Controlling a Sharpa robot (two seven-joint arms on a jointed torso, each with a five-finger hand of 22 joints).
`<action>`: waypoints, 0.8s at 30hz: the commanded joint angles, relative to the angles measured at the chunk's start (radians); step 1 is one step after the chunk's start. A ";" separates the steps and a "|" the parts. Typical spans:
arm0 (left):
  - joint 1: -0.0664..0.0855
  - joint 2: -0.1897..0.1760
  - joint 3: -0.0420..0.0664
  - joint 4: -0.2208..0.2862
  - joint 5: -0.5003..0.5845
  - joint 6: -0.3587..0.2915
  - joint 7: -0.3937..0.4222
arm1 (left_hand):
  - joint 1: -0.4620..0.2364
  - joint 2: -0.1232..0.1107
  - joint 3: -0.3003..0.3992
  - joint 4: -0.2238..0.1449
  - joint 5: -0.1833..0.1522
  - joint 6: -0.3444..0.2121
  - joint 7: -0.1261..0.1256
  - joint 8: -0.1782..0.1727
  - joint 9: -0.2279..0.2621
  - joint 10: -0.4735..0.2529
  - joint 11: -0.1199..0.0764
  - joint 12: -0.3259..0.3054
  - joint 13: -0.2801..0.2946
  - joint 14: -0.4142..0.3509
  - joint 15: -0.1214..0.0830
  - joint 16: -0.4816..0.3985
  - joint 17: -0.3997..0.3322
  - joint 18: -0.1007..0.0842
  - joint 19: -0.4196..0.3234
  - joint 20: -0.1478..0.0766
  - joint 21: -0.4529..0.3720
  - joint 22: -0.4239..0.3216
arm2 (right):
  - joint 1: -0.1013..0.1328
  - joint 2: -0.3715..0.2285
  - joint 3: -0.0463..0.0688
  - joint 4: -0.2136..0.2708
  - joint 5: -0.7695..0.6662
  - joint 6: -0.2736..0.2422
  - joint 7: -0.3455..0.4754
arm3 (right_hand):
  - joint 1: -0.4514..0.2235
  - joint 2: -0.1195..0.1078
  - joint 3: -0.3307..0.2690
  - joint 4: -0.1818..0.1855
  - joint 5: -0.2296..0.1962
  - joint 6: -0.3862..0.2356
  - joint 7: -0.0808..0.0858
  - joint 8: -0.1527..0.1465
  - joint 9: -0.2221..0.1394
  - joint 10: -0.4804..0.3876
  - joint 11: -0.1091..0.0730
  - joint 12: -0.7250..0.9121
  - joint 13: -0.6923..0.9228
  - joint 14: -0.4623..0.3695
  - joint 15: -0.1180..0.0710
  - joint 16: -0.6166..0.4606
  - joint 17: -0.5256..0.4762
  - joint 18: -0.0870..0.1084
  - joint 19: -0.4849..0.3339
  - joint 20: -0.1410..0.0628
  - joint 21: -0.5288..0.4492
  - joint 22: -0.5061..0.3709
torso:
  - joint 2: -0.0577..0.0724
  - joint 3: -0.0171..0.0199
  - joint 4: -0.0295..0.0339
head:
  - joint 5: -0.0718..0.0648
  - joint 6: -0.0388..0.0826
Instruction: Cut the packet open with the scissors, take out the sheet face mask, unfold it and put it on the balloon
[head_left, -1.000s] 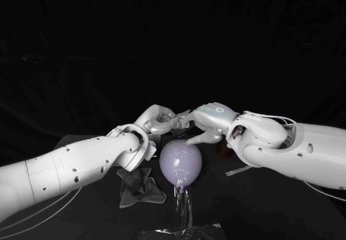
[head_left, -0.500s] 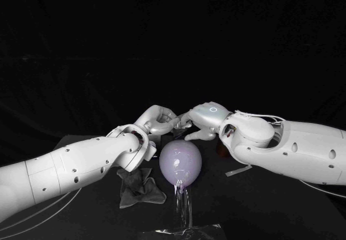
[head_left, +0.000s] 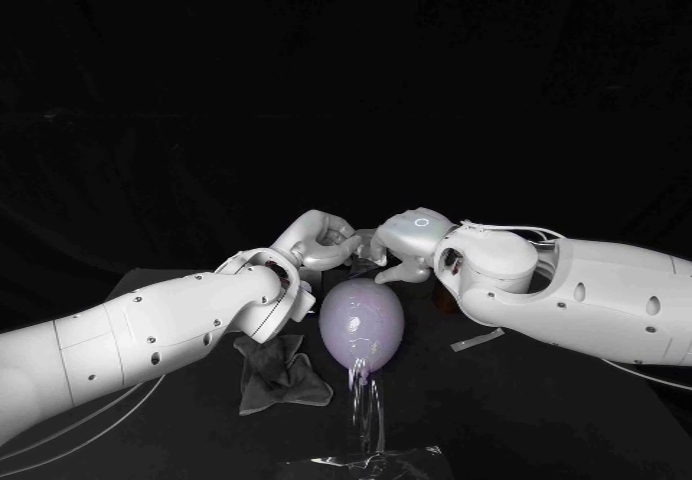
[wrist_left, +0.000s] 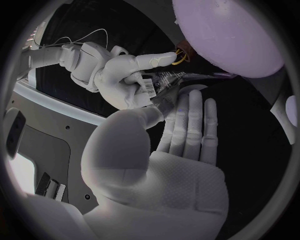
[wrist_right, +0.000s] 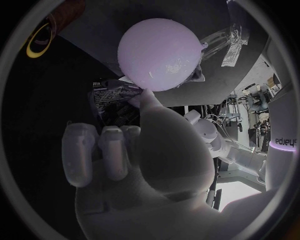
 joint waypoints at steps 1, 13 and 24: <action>0.003 0.002 0.003 0.000 -0.003 0.009 0.020 | 0.025 0.018 -0.004 -0.004 0.003 0.005 0.000 0.003 0.022 0.001 -0.003 -0.002 0.000 0.001 -0.007 -0.007 0.001 0.020 -0.004 0.006 -0.002 0.001 | -0.001 -0.001 -0.002 -0.001 -0.026 0.074 -0.016 | 0.007 0.039 0.020 0.000 0.001 0.034 -0.005 0.010 -0.005 0.093 -0.003 -0.004 0.243 0.106 0.001 0.004 0.263 -0.006 0.046 0.007 -0.003 0.232 | 0.000 0.0005 -0.0002 | -0.001 0.000; 0.003 0.003 0.003 -0.007 -0.003 0.007 0.020 | 0.025 0.018 -0.004 -0.004 0.003 0.005 0.000 0.003 0.022 0.001 -0.003 -0.002 0.000 0.001 -0.007 -0.007 0.001 0.020 -0.004 0.006 -0.002 0.001 | -0.002 -0.017 -0.002 0.022 -0.056 -0.062 0.015 | 0.091 0.107 0.147 -0.016 0.001 0.099 -0.033 0.032 -0.020 0.102 -0.028 0.021 0.255 0.106 -0.021 0.004 0.263 -0.011 0.058 -0.009 0.016 0.238 | 0.001 0.0005 0.0004 | -0.004 0.001; 0.003 0.004 0.003 -0.019 -0.005 0.005 0.020 | 0.026 0.018 -0.004 -0.003 0.003 0.003 0.000 0.004 0.024 0.001 -0.003 -0.003 0.000 0.001 -0.007 -0.007 0.001 0.020 -0.004 0.007 -0.003 0.001 | -0.002 -0.062 -0.002 0.064 0.019 -0.208 0.064 | 0.125 -0.039 0.225 -0.058 0.001 0.128 -0.047 0.070 -0.019 0.105 -0.041 0.031 0.260 0.106 -0.032 0.004 0.263 -0.010 0.056 -0.021 0.014 0.237 | 0.000 0.0004 -0.0001 | -0.004 0.003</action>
